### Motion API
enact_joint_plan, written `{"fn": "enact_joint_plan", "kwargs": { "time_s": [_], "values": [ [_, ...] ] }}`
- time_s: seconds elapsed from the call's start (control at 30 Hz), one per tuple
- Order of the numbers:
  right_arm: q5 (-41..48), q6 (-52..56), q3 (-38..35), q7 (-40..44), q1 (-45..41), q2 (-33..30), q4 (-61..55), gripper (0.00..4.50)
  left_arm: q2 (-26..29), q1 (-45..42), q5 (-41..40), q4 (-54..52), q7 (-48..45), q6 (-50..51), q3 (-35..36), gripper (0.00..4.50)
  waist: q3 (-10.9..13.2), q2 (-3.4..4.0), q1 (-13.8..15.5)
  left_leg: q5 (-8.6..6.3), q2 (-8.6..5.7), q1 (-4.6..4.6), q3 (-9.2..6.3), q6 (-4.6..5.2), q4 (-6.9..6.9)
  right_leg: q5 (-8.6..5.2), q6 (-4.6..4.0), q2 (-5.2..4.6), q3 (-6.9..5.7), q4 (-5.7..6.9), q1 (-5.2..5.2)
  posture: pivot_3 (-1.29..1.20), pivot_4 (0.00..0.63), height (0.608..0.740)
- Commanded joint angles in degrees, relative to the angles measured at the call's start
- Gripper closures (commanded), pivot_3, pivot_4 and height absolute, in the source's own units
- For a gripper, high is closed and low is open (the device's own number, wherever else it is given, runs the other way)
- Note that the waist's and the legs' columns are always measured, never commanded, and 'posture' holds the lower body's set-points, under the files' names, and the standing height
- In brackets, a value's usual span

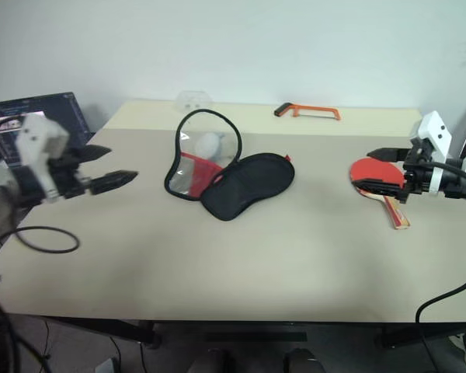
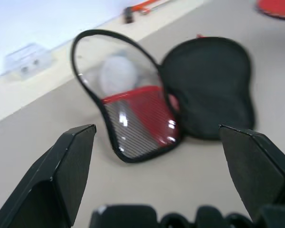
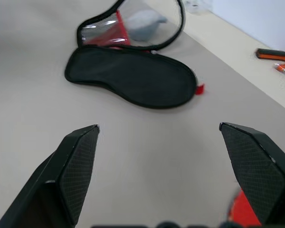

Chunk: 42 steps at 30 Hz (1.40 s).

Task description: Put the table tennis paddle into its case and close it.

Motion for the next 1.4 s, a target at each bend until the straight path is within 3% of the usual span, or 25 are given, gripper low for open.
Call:
{"fn": "enact_joint_plan", "kwargs": {
  "time_s": [0.03, 0.2, 0.6, 0.8, 0.9, 1.13, 1.4],
  "values": [
    [0.9, -1.9, -1.6, -1.4, 0.7, 0.8, -2.5, 0.05, -3.5, -7.2, 3.8, 4.4, 5.8, 0.3, -2.8, 0.0, 0.0, -0.03, 0.0, 0.0, 0.0, 0.0, 0.0, 0.0, 0.01, 0.0, 0.0, 0.01, 0.0, 0.01, 0.01, 0.0, 0.15, 0.74],
    [1.8, -0.2, -1.5, -3.0, 1.9, 2.5, -6.2, 0.05, -9.7, -19.9, 10.4, 22.7, 15.5, -1.4, -5.6, 0.0, 0.0, -0.04, -0.2, 0.0, 0.0, -0.01, -0.05, 0.0, 0.01, 0.0, 0.0, 0.07, 0.01, 0.06, -0.01, 0.0, 0.15, 0.74],
    [3.9, 4.0, -3.5, -6.3, 6.4, 1.0, -13.7, 0.05, -18.5, -26.4, 16.2, 51.1, 22.0, -16.6, -6.1, 0.0, 0.0, -0.08, -0.2, 0.01, -0.01, -0.05, -0.05, -0.01, 0.03, 0.0, 0.01, 0.07, 0.02, 0.05, -0.02, 0.0, 0.15, 0.74],
    [4.7, 5.1, -5.1, -7.8, 8.6, -0.3, -15.9, 0.05, -21.5, -22.6, 11.9, 39.2, 3.0, -13.0, -8.0, 0.0, 0.0, -0.09, 0.0, 0.02, -0.02, -0.08, -0.06, -0.03, 0.01, 0.0, 0.01, 0.08, -0.01, 0.04, -0.02, 0.0, 0.15, 0.74],
    [5.0, 5.3, -5.4, -8.5, 9.2, -0.6, -16.5, 0.05, -22.3, -19.8, 13.6, 34.6, -1.1, -9.8, -11.5, 0.0, 0.0, -0.09, -0.2, 0.02, -0.01, -0.05, -0.04, -0.03, 0.0, 0.0, 0.01, 0.08, 0.02, 0.04, 0.0, 0.0, 0.15, 0.74],
    [5.8, 5.8, -5.7, -9.6, 10.5, -0.9, -17.8, 0.05, -27.0, -19.0, 20.8, 38.5, 11.1, -11.5, -15.4, 0.0, 0.1, -0.11, -0.5, 0.01, -0.02, 0.0, -0.13, -0.02, 0.05, 0.0, 0.01, 0.1, 0.02, 0.11, 0.05, 0.0, 0.15, 0.74],
    [6.2, 6.0, -5.2, -9.9, 10.2, -1.4, -17.6, 0.05, -33.3, -18.2, 20.1, 39.4, 14.2, -10.1, -14.7, 0.0, 0.1, -0.11, -0.2, 0.01, -0.04, -0.02, -0.13, -0.02, 0.04, 0.0, 0.02, 0.08, 0.01, 0.06, 0.06, 0.0, 0.15, 0.74]
  ]
}}
